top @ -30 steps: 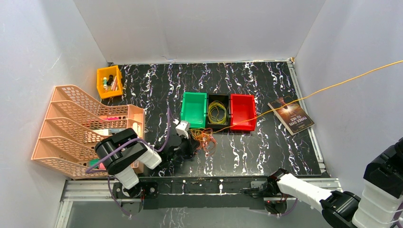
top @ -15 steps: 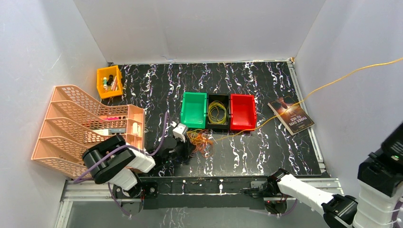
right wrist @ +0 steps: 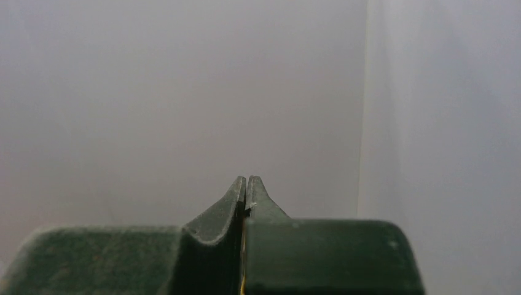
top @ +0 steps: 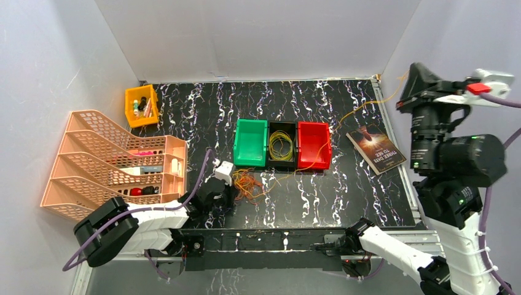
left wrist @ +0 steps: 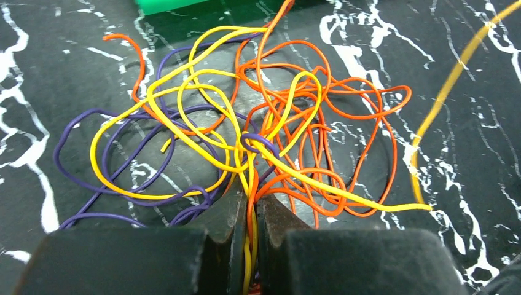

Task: Untangle the cables
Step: Untie the cable.

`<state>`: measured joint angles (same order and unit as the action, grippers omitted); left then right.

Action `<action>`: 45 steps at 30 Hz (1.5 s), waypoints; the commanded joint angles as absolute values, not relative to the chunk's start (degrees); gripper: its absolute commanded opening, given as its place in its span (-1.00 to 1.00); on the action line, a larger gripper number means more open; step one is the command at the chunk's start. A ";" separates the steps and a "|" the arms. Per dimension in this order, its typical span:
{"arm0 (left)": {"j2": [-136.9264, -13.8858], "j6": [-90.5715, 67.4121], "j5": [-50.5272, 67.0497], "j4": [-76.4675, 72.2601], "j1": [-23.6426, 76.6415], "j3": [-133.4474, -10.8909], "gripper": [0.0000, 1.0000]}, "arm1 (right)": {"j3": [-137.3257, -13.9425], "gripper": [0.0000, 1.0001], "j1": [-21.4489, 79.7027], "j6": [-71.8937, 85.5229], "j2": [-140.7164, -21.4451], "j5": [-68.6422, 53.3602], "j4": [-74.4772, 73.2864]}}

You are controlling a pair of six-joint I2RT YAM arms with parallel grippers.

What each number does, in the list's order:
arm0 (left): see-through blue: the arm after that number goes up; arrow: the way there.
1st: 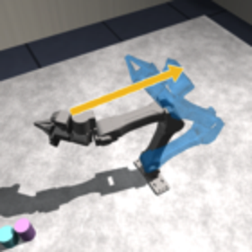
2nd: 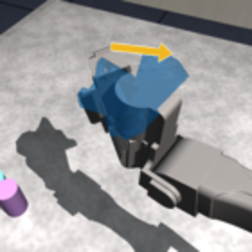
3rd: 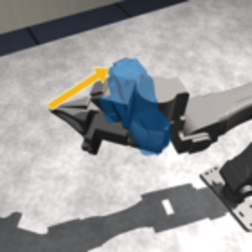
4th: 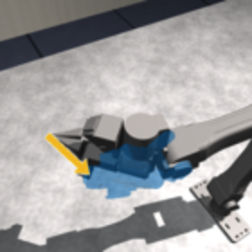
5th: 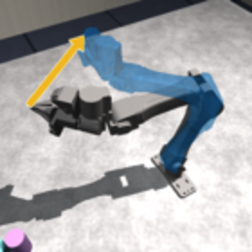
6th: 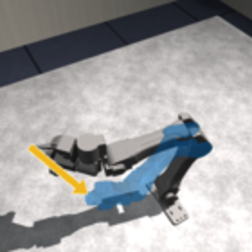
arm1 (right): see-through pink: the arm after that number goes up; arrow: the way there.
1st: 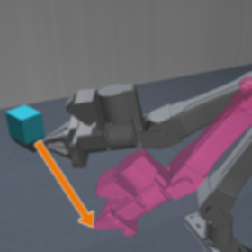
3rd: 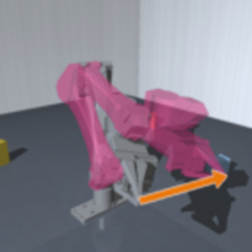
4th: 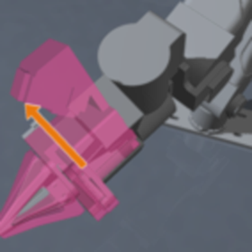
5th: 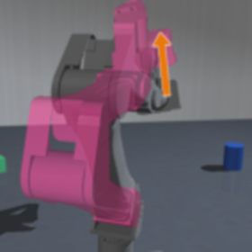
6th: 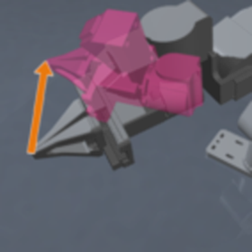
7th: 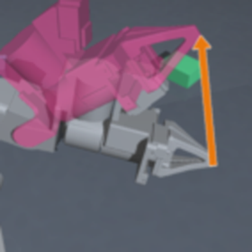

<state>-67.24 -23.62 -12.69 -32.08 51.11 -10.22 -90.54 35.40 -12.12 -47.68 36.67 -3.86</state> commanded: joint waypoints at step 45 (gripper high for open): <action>-60.66 -17.62 -24.72 -12.72 50.75 -22.56 -1.00 | -41.67 0.38 45.46 17.56 -58.40 -18.51 3.81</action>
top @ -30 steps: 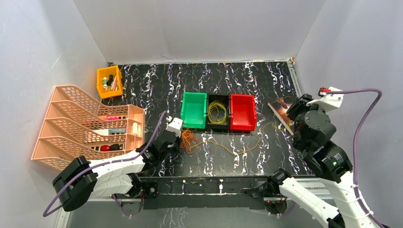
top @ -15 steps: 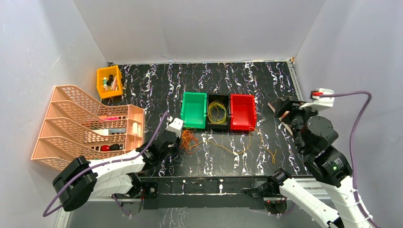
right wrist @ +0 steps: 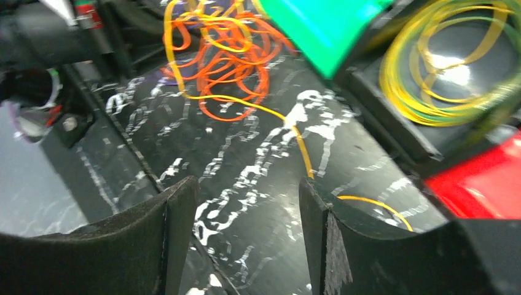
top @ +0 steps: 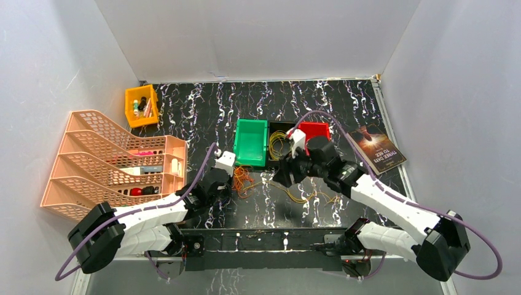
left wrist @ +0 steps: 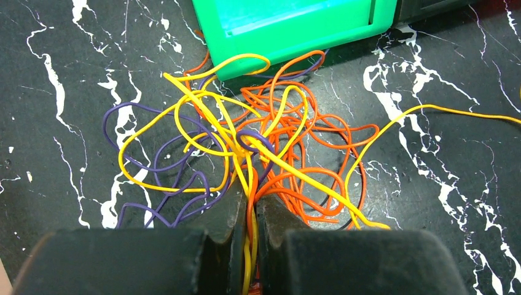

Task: Untangle the cables
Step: Untie the cable.

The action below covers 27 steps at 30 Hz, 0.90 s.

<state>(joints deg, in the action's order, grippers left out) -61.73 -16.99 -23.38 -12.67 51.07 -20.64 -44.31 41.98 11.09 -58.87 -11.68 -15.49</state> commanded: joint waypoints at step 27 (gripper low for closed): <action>-59.99 -17.42 -23.78 -12.03 50.79 -22.24 -1.00 | -36.07 0.36 54.98 29.35 -90.91 -18.83 47.04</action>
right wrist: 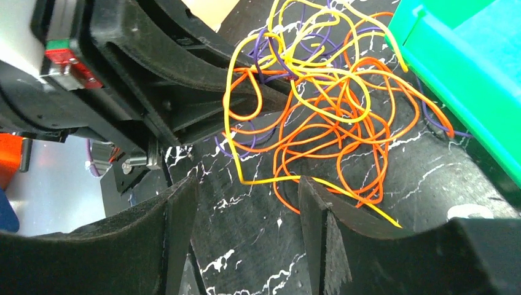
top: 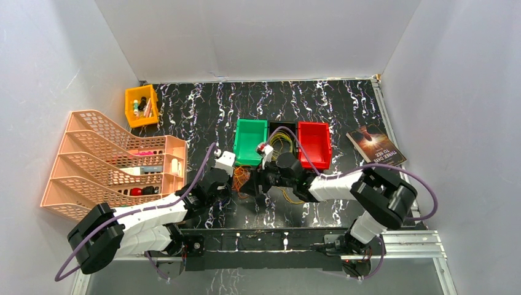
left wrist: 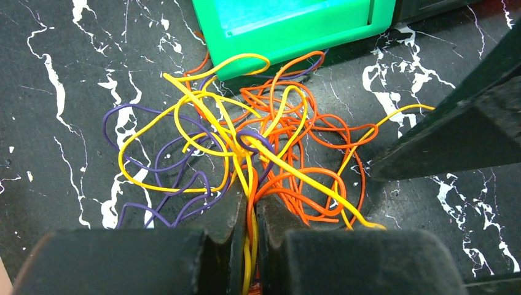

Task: Untangle the cables
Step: Untie the cable.

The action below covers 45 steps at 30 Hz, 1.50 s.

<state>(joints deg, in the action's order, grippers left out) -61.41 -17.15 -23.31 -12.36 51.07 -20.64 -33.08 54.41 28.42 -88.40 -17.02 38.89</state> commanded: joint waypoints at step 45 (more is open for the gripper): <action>-67.82 -21.21 -22.76 -19.67 50.75 -16.93 -1.00 | -53.20 -1.00 56.03 12.36 -41.37 28.18 -11.29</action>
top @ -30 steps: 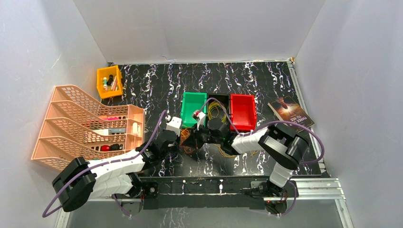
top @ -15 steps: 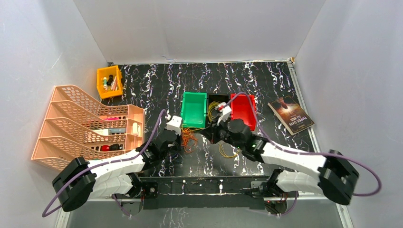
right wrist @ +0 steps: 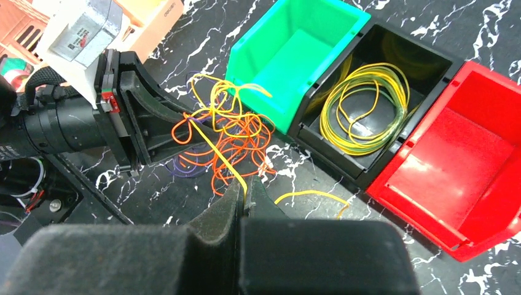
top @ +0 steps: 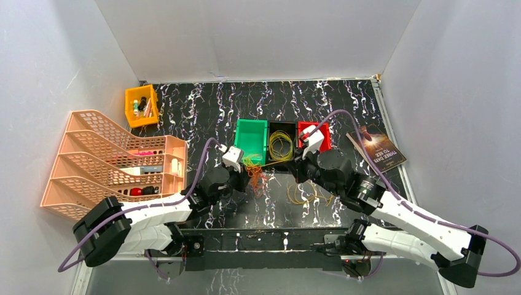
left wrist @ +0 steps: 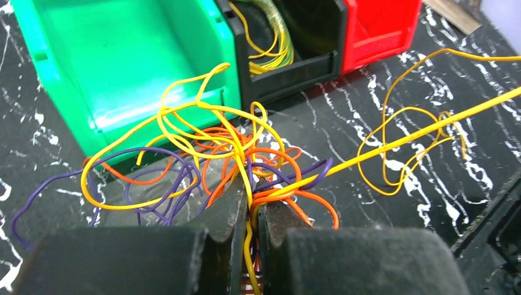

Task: Untangle the cables
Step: Untie the cable.

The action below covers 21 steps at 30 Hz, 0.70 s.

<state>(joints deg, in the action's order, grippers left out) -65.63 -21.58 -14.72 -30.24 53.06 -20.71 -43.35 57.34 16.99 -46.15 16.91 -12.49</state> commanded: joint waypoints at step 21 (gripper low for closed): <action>-68.77 -22.26 -20.77 -23.51 50.72 -14.76 -0.10 | -68.54 -1.00 56.06 8.51 -44.84 23.64 -19.85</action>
